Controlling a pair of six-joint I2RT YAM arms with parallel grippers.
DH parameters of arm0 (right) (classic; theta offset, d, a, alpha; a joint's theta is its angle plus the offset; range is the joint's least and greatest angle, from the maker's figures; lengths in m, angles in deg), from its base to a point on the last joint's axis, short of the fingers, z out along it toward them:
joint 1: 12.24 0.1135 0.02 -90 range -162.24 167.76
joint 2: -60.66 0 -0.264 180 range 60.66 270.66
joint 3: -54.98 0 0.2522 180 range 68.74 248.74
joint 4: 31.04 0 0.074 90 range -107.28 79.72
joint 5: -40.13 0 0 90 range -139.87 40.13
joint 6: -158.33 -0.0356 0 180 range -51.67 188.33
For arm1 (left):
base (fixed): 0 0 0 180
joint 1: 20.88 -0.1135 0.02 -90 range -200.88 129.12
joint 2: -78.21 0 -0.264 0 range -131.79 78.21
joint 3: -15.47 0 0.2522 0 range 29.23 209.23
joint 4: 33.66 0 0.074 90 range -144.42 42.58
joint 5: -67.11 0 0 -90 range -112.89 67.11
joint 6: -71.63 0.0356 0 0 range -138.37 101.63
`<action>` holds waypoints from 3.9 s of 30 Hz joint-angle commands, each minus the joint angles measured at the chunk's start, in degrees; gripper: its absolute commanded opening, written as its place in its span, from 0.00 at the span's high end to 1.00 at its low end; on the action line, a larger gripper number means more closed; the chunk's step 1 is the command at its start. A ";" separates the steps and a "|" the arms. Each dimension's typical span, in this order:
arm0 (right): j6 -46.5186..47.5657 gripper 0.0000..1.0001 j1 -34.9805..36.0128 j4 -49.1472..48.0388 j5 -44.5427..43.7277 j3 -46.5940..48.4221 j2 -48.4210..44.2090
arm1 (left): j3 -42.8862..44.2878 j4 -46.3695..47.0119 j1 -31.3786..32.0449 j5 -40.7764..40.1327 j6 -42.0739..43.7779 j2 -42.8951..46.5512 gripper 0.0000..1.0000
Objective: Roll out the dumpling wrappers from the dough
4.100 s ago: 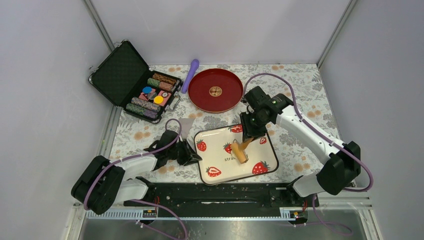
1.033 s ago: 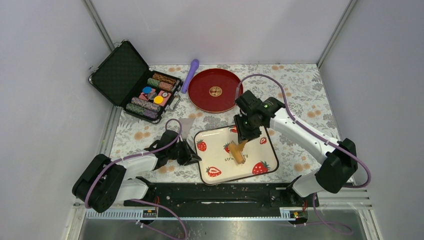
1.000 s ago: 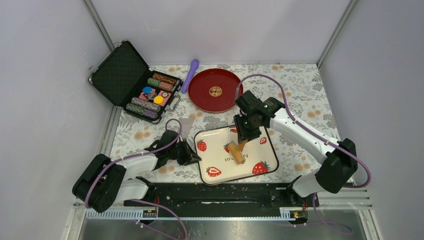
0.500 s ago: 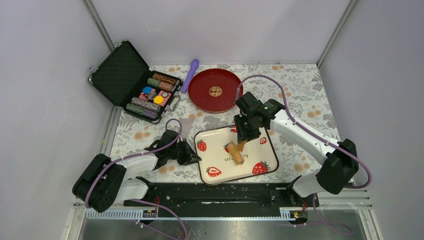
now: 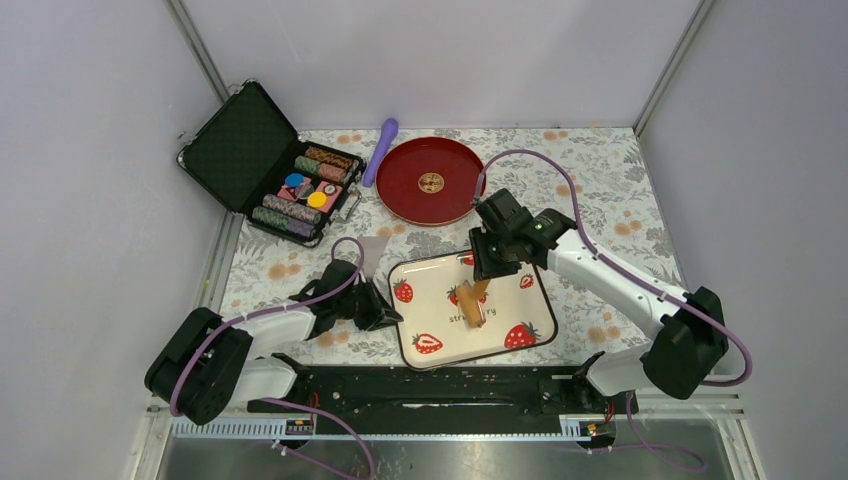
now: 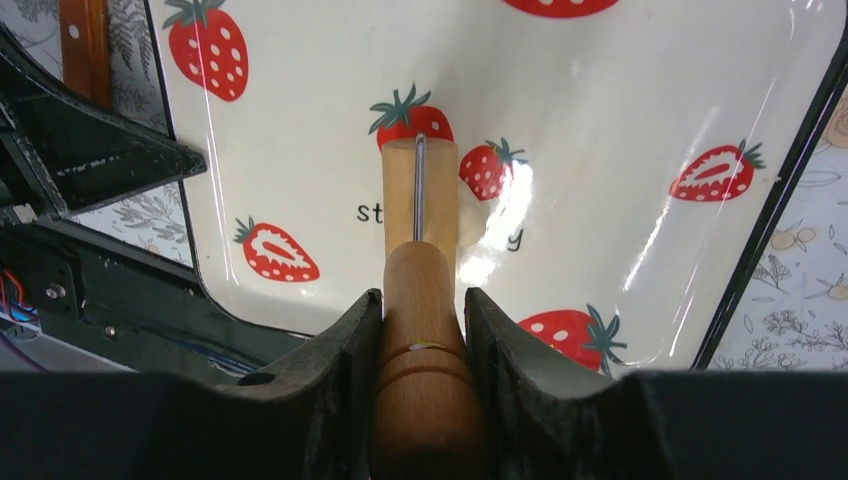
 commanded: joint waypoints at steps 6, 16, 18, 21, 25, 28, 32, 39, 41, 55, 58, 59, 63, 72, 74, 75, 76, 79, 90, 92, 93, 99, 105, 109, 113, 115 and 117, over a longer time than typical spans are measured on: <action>7.08 1.00 -0.28 1.22 -10.76 -11.42 0.67 | -1.77 -6.98 0.82 -6.69 2.18 -2.17 0.85; 8.41 1.00 -0.28 -5.21 -6.90 -16.99 -8.83 | -1.73 -6.94 0.79 -6.80 1.72 -1.99 0.98; 8.66 1.00 -0.26 -5.89 -5.88 -17.47 -9.15 | -1.65 -6.52 0.76 -6.83 1.13 -1.93 1.00; 8.84 1.00 -0.22 -6.51 -4.93 -17.44 -9.20 | -1.00 -6.64 0.36 -7.26 0.46 -2.08 1.00; 9.31 1.00 -0.21 -7.05 -3.72 -16.17 -8.87 | -0.65 -7.72 -1.04 -8.35 0.01 -1.53 1.00; 9.85 1.00 -0.15 -7.88 -2.22 -14.87 -8.34 | -1.51 -8.87 -3.15 -9.34 -0.34 -0.11 1.00; 10.41 1.00 -0.10 -8.13 -0.86 -12.60 -7.25 | -4.31 -8.95 -6.69 -9.52 -1.54 2.96 1.00; 10.85 1.00 0.30 -8.12 1.22 -10.04 -6.76 | -5.42 -15.29 -10.50 -12.64 -1.52 11.93 1.00; 11.29 1.00 0.44 -8.07 1.38 -10.19 -6.51 | -5.54 -15.80 -10.60 -12.64 -1.52 13.40 1.00; 9.77 1.00 0.95 -6.27 2.31 -2.75 -0.24 | -3.14 -12.77 -10.60 -8.26 5.04 7.22 1.00; 9.70 1.00 0.97 -2.72 2.85 2.97 2.36 | -0.91 -14.50 -10.60 -8.47 7.96 5.89 1.00; 9.79 1.00 0.98 -1.62 2.80 4.28 3.11 | -0.10 -15.28 -10.60 -8.50 8.84 5.37 1.00; 10.01 1.00 0.97 0.96 2.11 6.79 5.13 | 1.77 -16.76 -10.60 -8.40 11.96 3.57 1.00; 9.61 1.00 0.99 1.13 1.87 3.69 6.08 | 1.79 -16.83 -10.64 -7.73 14.66 2.01 1.00; 9.51 1.00 0.94 1.87 1.44 3.31 7.14 | 1.79 -16.82 -10.65 -7.54 14.89 1.79 1.00; 9.52 1.00 0.99 2.62 1.18 3.53 7.85 | 1.83 -16.77 -10.56 -7.46 14.91 1.64 1.00; 9.46 1.00 0.93 3.31 0.94 3.79 8.61 | 1.87 -16.81 -10.57 -7.38 14.92 1.53 1.00; 9.03 1.00 0.99 4.29 0.61 3.98 9.88 | 2.01 -16.73 -10.58 -7.24 14.92 1.39 1.00; 7.49 1.00 0.98 10.75 -1.73 8.17 17.12 | 2.92 -17.03 -10.51 -6.60 15.44 0.46 1.00; 7.53 1.00 0.95 11.44 -2.50 9.08 18.17 | 2.93 -17.05 -10.54 -6.64 15.53 0.44 1.00; 7.50 1.00 0.91 11.64 -2.76 9.28 18.46 | 2.93 -17.13 -10.51 -6.61 15.53 0.35 1.00; 8.41 1.00 0.95 11.84 -2.38 8.80 20.01 | 3.06 -17.03 -10.49 -6.64 15.35 0.18 1.00; 8.49 1.00 0.97 12.56 1.11 8.54 22.52 | 3.09 -17.13 -10.45 -6.57 15.54 0.35 1.00; 8.53 1.00 0.93 13.19 2.85 8.91 23.38 | 2.94 -17.17 -10.34 -6.60 15.54 0.28 1.00; 8.60 1.00 0.97 13.98 3.98 9.72 24.50 | 2.98 -17.18 -10.21 -6.59 15.54 0.27 1.00; 8.47 1.00 1.04 14.33 4.84 10.20 25.21 | 3.07 -17.13 -10.13 -6.57 15.53 0.25 1.00; 8.36 1.00 1.00 14.64 5.40 10.70 25.87 | 3.11 -17.17 -10.07 -6.64 15.54 0.25 1.00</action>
